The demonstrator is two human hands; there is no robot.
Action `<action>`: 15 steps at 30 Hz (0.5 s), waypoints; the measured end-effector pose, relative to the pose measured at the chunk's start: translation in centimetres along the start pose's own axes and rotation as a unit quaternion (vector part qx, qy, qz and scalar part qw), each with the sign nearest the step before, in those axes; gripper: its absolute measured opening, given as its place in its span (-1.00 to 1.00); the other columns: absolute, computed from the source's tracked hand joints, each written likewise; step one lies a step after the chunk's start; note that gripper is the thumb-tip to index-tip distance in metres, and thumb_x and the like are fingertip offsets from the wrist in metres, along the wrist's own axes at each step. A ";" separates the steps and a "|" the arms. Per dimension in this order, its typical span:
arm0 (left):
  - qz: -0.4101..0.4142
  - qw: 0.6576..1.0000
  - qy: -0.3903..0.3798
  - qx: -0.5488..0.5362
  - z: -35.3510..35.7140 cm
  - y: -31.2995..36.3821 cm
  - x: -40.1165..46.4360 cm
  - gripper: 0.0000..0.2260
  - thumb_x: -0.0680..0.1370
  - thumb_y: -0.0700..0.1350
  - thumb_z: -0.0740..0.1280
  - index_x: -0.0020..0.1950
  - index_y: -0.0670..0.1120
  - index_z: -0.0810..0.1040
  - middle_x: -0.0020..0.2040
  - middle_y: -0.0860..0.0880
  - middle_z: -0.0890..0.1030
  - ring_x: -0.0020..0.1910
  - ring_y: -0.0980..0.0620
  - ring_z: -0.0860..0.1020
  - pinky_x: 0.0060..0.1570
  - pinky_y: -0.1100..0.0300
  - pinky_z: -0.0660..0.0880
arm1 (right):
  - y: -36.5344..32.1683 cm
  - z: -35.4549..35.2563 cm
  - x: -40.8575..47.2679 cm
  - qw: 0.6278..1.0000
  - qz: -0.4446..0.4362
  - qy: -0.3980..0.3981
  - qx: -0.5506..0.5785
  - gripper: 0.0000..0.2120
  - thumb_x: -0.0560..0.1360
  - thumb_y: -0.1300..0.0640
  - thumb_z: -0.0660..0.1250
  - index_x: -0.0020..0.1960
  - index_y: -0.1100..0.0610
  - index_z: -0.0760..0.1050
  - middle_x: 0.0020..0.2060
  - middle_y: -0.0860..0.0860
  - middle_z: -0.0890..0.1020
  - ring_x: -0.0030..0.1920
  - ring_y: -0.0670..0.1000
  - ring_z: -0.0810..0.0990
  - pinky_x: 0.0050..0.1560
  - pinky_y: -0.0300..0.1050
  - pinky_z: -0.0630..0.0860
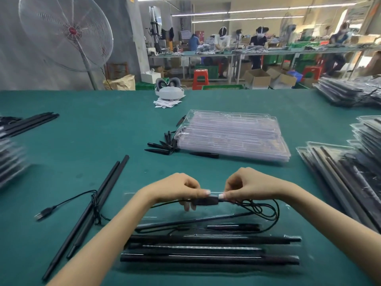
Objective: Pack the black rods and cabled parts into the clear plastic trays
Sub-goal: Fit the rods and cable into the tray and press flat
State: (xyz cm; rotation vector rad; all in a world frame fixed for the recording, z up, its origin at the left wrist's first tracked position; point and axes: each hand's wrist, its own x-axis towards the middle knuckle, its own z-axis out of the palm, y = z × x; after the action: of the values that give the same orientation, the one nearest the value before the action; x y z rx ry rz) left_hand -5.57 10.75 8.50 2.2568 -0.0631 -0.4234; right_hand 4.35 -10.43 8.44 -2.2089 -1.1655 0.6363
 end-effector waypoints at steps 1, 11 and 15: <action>-0.004 1.000 0.001 0.005 0.1 0.0 0.1 -0.76 0.52 0.11 0.35 -0.21 -0.03 0.56 -0.32 0.03 0.65 -0.37 0.07 0.60 -0.28 0.33 0.45 | 0.0 0.0 0.1 1.000 0.002 -0.005 0.008 -0.64 0.41 -0.15 0.42 -0.26 0.16 0.61 -0.39 0.06 0.64 -0.40 -0.14 0.51 -0.32 -0.33 0.40; -0.014 0.997 0.049 -0.053 1.1 -1.1 0.9 -0.80 0.47 0.04 0.44 -0.22 -0.09 0.61 -0.39 -0.01 0.62 -0.44 0.08 0.53 -0.33 0.31 0.43 | -1.4 1.5 1.7 0.997 0.014 -0.060 0.056 -0.80 0.47 -0.05 0.42 -0.18 0.08 0.61 -0.31 -0.02 0.65 -0.30 -0.15 0.55 -0.21 -0.32 0.41; -0.035 0.997 -0.002 -0.075 0.4 -1.2 0.8 -0.83 0.52 0.00 0.39 -0.15 -0.09 0.62 -0.34 -0.01 0.63 -0.43 0.11 0.50 -0.32 0.31 0.44 | -1.6 1.6 2.1 0.995 0.038 -0.068 0.070 -0.83 0.45 0.00 0.44 -0.26 0.05 0.60 -0.36 -0.03 0.61 -0.35 -0.15 0.46 -0.26 -0.28 0.33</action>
State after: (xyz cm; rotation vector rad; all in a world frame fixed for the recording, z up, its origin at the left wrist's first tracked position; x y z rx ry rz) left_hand -5.05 11.08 7.13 2.1150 0.0447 -0.4544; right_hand 3.47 -7.45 8.05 -2.1271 -1.0724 0.8835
